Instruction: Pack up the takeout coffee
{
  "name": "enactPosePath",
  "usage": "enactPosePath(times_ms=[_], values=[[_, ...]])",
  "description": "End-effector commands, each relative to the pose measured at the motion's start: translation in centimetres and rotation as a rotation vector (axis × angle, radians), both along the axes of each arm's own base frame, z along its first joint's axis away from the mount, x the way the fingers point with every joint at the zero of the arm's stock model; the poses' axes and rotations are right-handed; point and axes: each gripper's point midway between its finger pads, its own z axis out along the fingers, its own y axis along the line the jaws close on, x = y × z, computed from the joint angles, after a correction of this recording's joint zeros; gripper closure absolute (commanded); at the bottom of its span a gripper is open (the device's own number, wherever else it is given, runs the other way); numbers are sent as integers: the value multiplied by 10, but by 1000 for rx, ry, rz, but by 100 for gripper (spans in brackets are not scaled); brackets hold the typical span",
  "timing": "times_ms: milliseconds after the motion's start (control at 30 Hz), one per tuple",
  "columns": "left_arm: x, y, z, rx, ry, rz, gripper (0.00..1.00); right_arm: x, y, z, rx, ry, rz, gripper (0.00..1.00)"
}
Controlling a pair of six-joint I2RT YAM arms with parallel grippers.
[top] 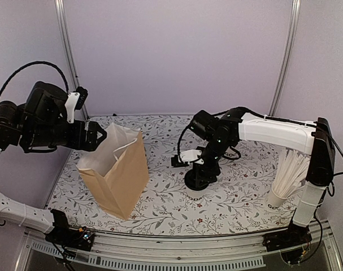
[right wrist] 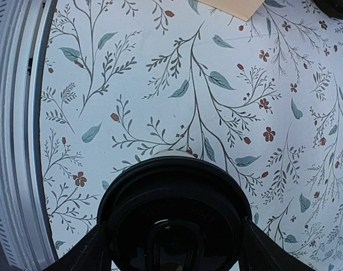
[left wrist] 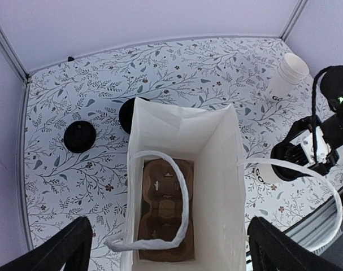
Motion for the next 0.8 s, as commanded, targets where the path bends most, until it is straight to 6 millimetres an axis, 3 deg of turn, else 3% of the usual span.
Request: enactPosePath(times_ms=[0,200,500,767], values=[[-8,8,-9,-10,75,24,2,-2,-10,9,-14,-35,-21,32],[-13,9,-33,39,173,19,1,2,-19,23,23,-58,-52,32],[23,14,-30,6,160,37,6,-1,-22,27,40,-53,-57,33],[59,23,-58,18,211,58,26,0,-26,35,59,-77,-68,33]])
